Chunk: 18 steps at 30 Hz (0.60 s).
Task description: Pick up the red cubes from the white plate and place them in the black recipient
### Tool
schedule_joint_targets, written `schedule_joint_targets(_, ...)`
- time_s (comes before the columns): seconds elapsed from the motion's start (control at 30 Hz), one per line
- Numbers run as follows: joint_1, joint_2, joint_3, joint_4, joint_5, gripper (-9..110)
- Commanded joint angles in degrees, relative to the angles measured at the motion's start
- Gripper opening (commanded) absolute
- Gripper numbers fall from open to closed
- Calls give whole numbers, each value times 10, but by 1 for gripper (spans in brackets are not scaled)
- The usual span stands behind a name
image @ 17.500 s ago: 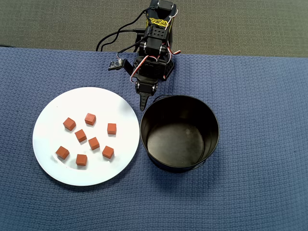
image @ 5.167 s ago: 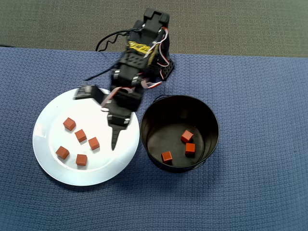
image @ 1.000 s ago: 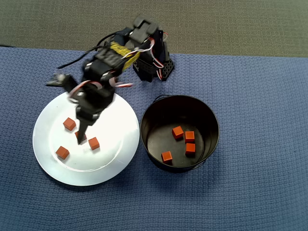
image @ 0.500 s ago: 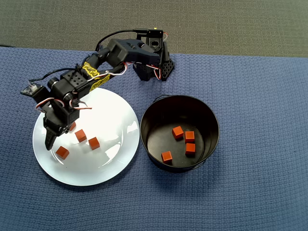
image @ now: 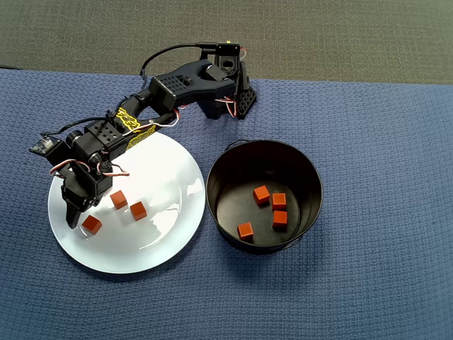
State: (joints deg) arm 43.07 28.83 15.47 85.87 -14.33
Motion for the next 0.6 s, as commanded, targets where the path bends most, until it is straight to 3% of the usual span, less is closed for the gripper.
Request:
schedule_joint_targets(0.0,-12,4,-41,-30,11,21)
schedule_joint_targets(0.57,-47,-11,-22,-82,-19,20)
